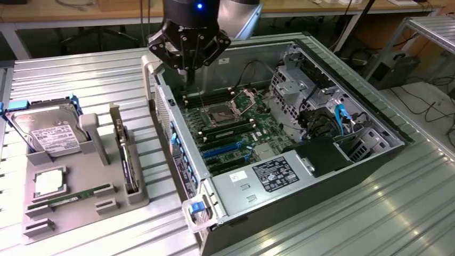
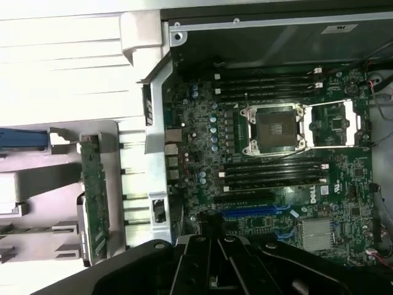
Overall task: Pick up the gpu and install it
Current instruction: 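Reach for the gpu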
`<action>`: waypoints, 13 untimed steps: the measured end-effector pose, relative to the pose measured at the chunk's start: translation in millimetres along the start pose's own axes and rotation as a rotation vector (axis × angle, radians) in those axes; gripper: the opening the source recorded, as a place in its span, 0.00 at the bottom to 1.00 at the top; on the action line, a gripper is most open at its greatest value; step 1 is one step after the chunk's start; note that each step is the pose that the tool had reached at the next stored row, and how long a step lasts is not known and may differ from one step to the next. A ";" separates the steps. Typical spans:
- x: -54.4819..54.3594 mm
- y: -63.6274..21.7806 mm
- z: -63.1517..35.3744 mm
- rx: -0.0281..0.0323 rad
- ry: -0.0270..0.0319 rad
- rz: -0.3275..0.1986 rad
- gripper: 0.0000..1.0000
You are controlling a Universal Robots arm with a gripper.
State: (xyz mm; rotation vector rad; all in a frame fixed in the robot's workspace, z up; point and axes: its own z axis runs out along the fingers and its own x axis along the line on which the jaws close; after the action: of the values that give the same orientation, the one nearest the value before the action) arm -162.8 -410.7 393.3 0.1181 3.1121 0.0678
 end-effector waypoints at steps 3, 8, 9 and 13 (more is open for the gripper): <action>18.3 -6.5 -0.8 0.0001 -0.0002 0.000 0.11; 38.9 -14.7 -1.7 0.0000 -0.0011 0.000 0.11; 47.7 -19.1 -1.9 0.0001 -0.0014 0.000 0.11; 64.4 -28.3 0.9 0.0000 -0.0015 0.000 0.11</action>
State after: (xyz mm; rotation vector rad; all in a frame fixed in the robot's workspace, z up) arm -229.1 -433.9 389.5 0.1179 3.1106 0.0677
